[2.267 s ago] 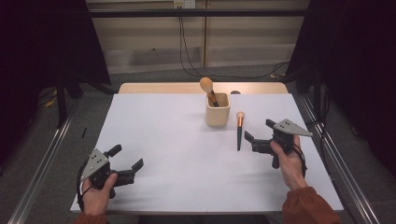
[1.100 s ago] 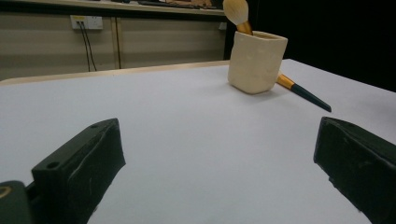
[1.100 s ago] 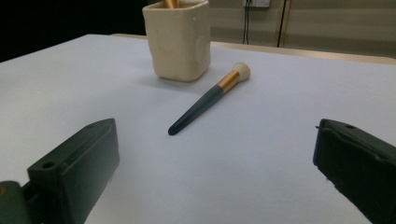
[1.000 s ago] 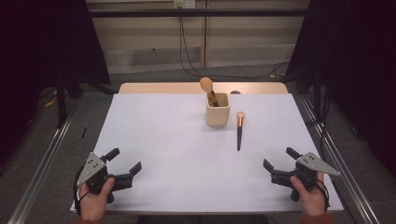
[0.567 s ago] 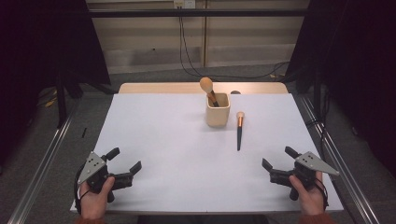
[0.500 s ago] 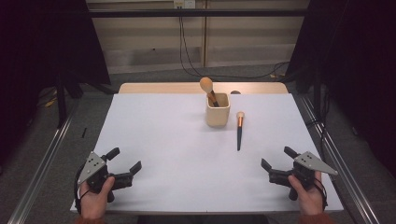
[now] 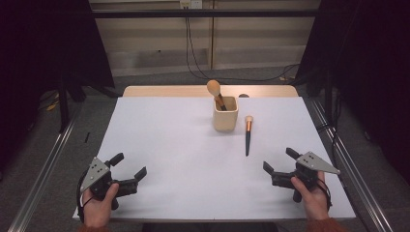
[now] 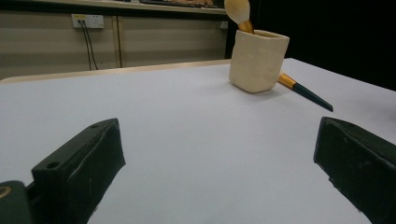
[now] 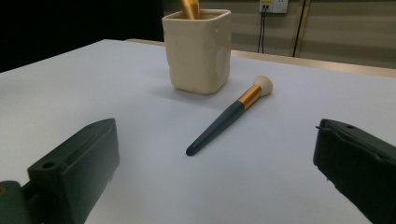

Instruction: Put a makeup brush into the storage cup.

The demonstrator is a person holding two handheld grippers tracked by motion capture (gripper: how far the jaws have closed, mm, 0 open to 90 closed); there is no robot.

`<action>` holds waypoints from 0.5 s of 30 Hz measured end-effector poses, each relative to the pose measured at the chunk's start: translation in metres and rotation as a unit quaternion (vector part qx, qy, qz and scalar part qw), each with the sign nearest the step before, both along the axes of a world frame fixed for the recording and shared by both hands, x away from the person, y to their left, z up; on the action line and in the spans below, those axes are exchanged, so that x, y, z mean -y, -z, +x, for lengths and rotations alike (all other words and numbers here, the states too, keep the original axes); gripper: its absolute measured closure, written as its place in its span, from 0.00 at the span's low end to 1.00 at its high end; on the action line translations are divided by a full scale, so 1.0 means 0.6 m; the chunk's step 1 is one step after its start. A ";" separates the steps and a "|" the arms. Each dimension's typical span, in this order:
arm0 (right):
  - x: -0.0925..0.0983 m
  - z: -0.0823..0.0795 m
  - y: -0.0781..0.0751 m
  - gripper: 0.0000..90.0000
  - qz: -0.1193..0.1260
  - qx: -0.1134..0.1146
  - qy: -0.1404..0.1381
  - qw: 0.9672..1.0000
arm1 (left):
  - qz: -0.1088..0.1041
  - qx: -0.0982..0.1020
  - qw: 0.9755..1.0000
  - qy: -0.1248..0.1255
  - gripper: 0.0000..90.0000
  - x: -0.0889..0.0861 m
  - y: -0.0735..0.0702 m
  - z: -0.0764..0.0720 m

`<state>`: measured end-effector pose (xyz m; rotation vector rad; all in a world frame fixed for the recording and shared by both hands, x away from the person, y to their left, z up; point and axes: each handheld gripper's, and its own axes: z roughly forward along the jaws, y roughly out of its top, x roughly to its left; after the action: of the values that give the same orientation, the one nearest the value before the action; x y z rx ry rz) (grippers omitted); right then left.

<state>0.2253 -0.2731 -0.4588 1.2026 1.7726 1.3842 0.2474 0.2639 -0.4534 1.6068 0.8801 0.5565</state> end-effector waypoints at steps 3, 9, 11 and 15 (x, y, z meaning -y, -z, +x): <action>-0.004 0.015 -0.007 0.01 -0.001 0.000 -0.004 1.000 | -0.005 -0.001 1.000 -0.002 0.02 -0.002 0.000 -0.001; -0.009 0.051 -0.023 0.01 0.005 0.008 -0.003 1.000 | -0.004 -0.002 1.000 -0.005 0.02 -0.005 0.000 -0.001; -0.011 0.065 -0.023 0.00 0.003 0.006 -0.003 1.000 | -0.004 -0.002 1.000 -0.005 0.02 -0.005 0.000 -0.001; -0.017 0.082 -0.021 0.00 0.004 0.003 -0.005 1.000 | -0.006 0.001 1.000 -0.006 0.02 -0.005 -0.001 -0.001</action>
<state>0.2743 -0.2630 -0.4462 1.1933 1.7731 1.4012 0.2465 0.2671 -0.4529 1.5909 0.8907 0.5597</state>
